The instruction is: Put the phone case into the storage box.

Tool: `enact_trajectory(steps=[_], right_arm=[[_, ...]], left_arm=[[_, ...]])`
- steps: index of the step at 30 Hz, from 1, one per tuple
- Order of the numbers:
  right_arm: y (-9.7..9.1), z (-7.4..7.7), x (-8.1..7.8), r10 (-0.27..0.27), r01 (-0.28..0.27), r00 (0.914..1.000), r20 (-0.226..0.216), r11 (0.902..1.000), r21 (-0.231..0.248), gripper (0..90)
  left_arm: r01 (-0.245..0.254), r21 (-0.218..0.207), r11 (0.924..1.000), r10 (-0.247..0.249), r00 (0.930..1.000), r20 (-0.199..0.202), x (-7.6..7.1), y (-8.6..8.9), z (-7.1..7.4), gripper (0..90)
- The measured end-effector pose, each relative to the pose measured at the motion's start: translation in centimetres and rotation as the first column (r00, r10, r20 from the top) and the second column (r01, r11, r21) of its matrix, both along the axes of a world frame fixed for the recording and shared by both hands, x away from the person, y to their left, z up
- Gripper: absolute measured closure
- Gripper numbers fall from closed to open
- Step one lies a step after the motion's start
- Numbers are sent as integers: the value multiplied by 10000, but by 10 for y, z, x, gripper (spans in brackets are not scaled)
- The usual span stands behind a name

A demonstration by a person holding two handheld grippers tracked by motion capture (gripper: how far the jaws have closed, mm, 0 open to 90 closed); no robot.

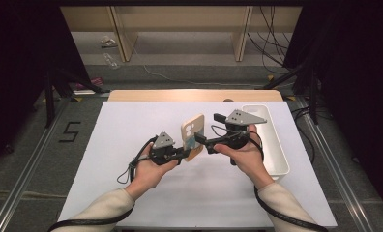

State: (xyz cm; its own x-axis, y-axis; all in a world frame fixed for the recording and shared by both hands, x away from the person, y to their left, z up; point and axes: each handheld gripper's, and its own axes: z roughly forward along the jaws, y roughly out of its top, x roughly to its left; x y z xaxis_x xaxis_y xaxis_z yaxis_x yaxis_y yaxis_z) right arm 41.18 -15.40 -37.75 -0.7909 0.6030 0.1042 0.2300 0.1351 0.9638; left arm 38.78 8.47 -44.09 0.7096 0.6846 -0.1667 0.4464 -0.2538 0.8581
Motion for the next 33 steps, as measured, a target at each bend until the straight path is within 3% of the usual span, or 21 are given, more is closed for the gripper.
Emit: enact_trajectory(steps=[18,33], right_arm=[[3,-3,-1,-429,429,9990,107,9991,-56,1],[3,-6,1,-736,737,9973,55,9973,-49,1]], left_arm=[[-284,171,9995,284,9996,-25,4,-7,-1,798],[-80,211,9997,78,9999,84,2,-16,0,798]])
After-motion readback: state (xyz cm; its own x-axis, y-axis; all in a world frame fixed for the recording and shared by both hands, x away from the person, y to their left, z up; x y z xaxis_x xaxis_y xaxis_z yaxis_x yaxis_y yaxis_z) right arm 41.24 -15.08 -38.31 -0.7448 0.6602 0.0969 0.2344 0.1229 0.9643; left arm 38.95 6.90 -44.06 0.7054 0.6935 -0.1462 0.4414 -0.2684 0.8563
